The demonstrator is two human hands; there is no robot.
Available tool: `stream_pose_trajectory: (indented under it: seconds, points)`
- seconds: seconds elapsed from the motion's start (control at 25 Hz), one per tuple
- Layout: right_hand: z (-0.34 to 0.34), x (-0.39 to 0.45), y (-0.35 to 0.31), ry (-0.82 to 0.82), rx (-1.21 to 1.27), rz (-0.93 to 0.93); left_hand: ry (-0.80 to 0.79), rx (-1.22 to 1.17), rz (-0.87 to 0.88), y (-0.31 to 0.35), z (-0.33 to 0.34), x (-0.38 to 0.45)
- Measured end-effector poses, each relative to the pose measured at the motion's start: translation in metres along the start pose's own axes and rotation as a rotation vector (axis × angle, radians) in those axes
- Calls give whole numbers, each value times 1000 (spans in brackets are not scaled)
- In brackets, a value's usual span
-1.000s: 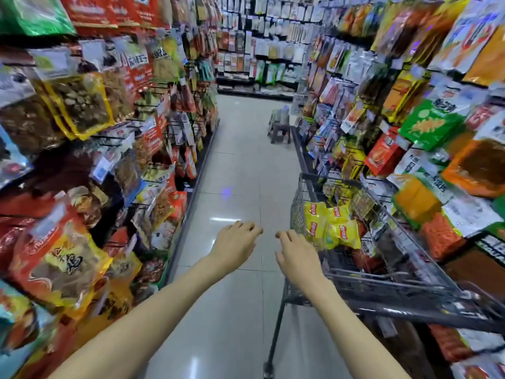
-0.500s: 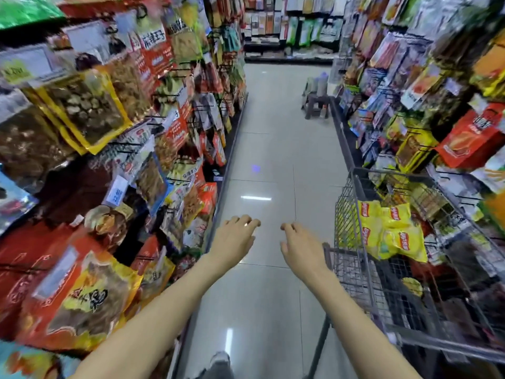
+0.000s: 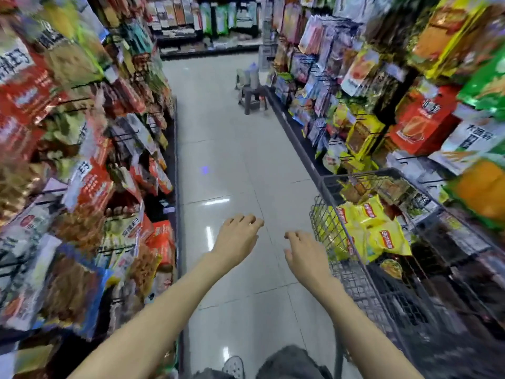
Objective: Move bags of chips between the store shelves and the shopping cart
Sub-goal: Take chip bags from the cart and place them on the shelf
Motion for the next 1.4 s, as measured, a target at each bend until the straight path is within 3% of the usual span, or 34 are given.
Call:
stream_pose_trajectory:
  seconds: [0.24, 0.6, 0.72, 1.2, 1.4]
  points:
    - [19, 60, 80, -68, 13, 244, -109, 2, 216, 23, 28, 139]
    - [45, 133, 263, -88, 37, 517, -205, 11, 457, 132, 69, 347]
    - [60, 136, 298, -170, 102, 605, -314, -2, 565, 155, 94, 386]
    - [152, 106, 308, -495, 233, 977, -859, 123, 728, 165, 223, 457]
    - [202, 111, 303, -542, 441, 1146, -1101, 190, 808, 162, 283, 489]
Point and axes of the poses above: each hand's wrist, its own x-axis towards the middle knuckle, its own z-axis out of the palm, y = z × x, the point moved 1 cm from there along x, towards the middle knuckle, and after that the axes turned 14 degrees about -x, right-handed, at the moved point
